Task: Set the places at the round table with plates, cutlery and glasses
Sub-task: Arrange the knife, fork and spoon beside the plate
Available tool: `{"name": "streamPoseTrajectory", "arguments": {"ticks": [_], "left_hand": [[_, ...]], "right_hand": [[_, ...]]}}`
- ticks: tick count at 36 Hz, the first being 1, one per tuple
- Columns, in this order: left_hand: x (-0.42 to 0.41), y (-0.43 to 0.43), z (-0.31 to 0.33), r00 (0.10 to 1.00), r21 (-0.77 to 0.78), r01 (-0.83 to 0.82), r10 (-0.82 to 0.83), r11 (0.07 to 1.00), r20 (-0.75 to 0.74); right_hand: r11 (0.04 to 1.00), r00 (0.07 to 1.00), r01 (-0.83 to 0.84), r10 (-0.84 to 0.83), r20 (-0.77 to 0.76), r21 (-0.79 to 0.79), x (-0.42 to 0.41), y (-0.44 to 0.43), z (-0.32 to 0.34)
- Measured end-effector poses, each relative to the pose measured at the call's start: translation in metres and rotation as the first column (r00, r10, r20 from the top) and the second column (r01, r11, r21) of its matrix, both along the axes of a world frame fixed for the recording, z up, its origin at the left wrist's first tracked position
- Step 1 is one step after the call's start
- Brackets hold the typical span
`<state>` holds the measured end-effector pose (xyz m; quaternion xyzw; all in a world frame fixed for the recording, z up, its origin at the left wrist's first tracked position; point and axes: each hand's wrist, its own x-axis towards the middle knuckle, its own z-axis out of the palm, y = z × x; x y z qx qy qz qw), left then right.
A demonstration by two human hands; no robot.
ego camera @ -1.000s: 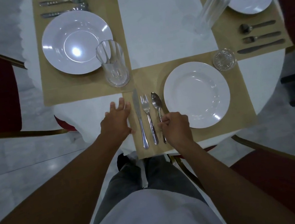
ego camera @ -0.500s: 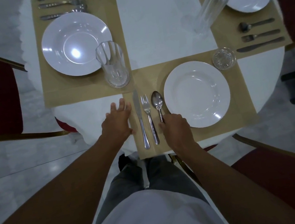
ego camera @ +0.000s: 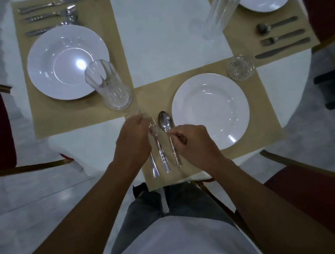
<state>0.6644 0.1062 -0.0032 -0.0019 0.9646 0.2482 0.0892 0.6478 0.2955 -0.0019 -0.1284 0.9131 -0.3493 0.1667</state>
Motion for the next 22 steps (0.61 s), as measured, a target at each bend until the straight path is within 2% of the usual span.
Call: {"name": "streamPoseTrajectory", "arguments": {"ticks": [3, 8, 14, 22], "left_hand": [[-0.029, 0.026, 0.012, 1.000, 0.091, -0.004, 0.002, 0.996, 0.031], [-0.091, 0.048, 0.016, 0.999, 0.144, 0.040, -0.044, 0.989, 0.025], [-0.162, 0.047, -0.014, 0.994, 0.041, 0.055, -0.058, 0.998, 0.094], [-0.218, 0.056, -0.022, 0.923, -0.039, 0.094, -0.072, 0.995, 0.378]], "right_hand": [[0.993, 0.993, 0.106, -0.108, -0.049, -0.054, -0.014, 0.011, 0.002], [0.980, 0.975, 0.195, -0.197, -0.099, -0.026, -0.045, 0.040, 0.005], [0.957, 0.952, 0.289, -0.290, -0.099, -0.028, -0.085, 0.074, 0.000], [0.878, 0.878, 0.473, -0.476, -0.036, -0.076, -0.153, 0.087, -0.007]]}}
